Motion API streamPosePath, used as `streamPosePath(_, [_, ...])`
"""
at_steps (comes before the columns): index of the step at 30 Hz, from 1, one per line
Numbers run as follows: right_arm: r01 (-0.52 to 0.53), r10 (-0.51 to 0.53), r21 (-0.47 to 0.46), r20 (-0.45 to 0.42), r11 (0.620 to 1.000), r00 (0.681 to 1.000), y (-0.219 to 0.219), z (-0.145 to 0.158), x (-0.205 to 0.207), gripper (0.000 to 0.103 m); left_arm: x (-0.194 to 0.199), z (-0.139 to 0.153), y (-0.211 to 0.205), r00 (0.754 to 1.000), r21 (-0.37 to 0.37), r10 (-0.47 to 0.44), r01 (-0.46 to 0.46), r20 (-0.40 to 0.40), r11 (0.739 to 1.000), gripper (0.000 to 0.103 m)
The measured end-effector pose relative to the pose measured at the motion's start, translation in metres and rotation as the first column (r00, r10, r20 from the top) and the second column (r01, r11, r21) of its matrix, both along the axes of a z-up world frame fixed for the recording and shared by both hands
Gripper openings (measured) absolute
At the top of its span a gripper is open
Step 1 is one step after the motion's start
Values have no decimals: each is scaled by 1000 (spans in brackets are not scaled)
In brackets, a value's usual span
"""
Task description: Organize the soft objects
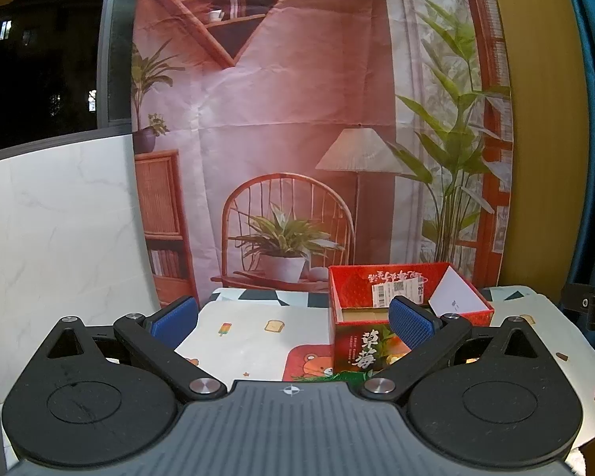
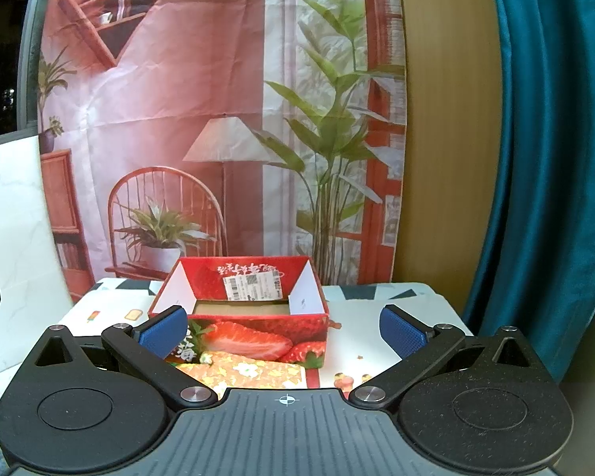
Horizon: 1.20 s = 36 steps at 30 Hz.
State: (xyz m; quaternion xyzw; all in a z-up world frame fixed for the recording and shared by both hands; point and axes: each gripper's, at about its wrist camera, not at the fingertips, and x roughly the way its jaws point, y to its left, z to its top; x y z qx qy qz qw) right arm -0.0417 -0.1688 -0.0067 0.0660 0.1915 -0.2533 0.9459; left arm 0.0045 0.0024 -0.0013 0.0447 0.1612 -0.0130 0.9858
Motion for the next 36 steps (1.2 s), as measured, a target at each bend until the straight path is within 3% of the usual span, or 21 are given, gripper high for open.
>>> streamPosePath(36, [2,-1,8,-15,1000,1000,0,-1,3,103,1,-8,1,1000,2,-3,3,-8,1000,103])
